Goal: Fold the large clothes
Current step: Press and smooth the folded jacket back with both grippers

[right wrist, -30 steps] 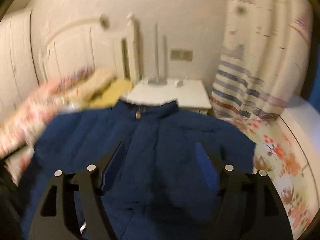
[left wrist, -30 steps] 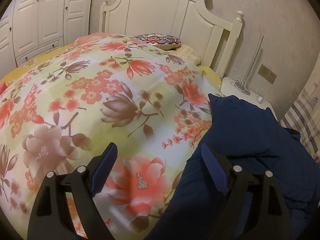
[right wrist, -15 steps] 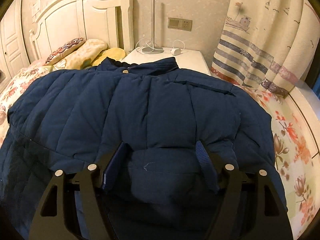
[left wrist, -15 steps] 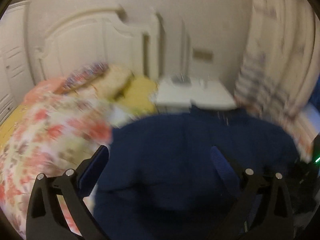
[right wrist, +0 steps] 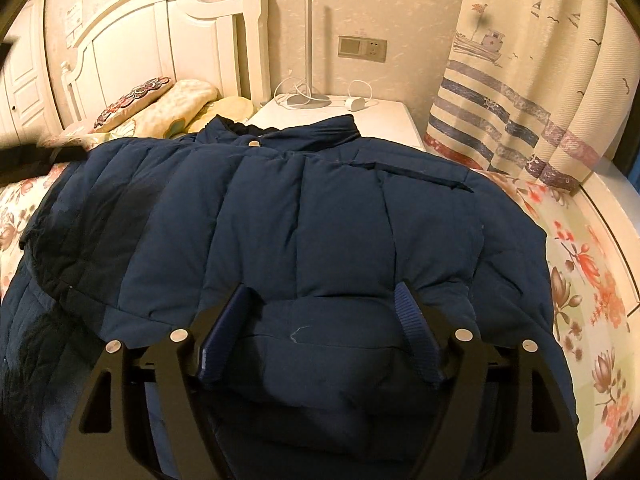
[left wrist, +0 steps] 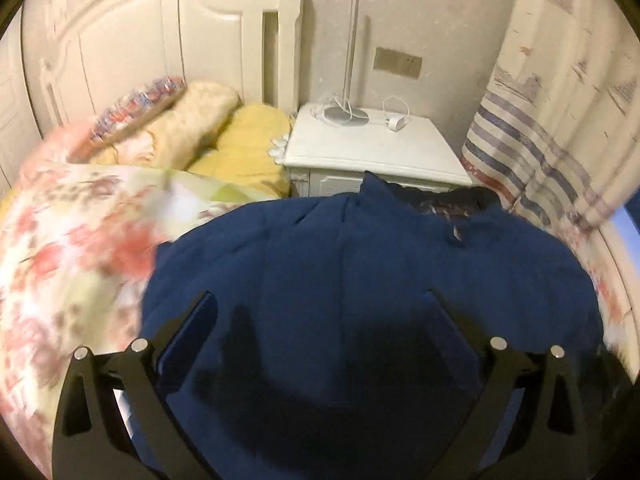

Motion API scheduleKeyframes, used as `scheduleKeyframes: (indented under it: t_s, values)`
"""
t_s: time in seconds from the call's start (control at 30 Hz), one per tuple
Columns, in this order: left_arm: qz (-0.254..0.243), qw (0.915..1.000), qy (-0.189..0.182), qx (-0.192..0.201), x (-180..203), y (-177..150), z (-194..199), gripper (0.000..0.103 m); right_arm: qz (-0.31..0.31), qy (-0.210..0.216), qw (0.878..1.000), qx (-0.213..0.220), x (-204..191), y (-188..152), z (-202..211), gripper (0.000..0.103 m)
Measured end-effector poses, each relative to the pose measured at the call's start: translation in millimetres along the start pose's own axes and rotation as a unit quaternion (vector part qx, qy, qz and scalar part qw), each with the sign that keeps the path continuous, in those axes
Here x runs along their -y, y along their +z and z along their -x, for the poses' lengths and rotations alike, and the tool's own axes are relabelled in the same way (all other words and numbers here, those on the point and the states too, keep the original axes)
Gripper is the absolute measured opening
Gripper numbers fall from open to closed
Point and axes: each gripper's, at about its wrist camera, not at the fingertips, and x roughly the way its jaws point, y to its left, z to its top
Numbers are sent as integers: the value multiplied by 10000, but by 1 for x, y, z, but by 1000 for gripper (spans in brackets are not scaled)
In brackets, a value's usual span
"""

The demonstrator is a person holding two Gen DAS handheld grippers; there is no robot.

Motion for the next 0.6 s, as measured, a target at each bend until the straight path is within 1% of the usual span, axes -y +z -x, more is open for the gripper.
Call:
scheduleKeyframes:
  t_s: [0.03, 0.07, 0.1, 0.13, 0.17, 0.23, 0.3, 0.33, 0.4, 0.47, 0.53, 0.57, 0.6]
  values:
    - [33, 9997, 120, -232, -3, 7, -19, 101, -5, 8, 10000, -1, 0, 0, 0, 74]
    - [62, 9984, 192, -521, -4, 7, -37, 101, -7, 9, 10000, -1, 0, 0, 0, 74]
    - [53, 9973, 211, -700, -5, 6, -51, 101, -17, 29, 10000, 2, 0, 0, 0, 74]
    - [-27, 9973, 256, -688, -4, 3, -59, 101, -25, 59, 10000, 11, 1, 0, 0, 74]
    - [-133, 9975, 341, -603, 0, 2, -59, 101, -39, 78, 10000, 19, 0, 1, 0, 75]
    - [-99, 9967, 397, -705, 2, 4, -56, 101, -55, 111, 9999, 10, 1, 1, 0, 76]
    - [179, 9977, 185, -629, -1, 10, -44, 101, -57, 149, 9999, -3, 1, 1, -1, 78]
    - [338, 9982, 11, -487, -1, 16, -35, 101, -57, 162, 9999, -5, 1, 2, -1, 78]
    - [401, 9986, -44, -343, 5, 25, -28, 101, -53, 172, 9998, -7, 1, 2, -1, 79]
    - [292, 9985, -73, -466, 20, 30, -36, 101, -55, 170, 9998, -6, 1, 2, -1, 79]
    - [22, 9973, -44, -730, 41, 28, -52, 101, -57, 169, 9998, -7, 1, 2, -1, 79]
    - [-210, 9960, 105, -861, 53, 25, -65, 101, -55, 167, 9998, -6, 1, 2, -1, 79]
    - [-578, 9935, 470, -860, 68, 17, -76, 101, -56, 169, 9998, -2, 1, 2, -1, 79]
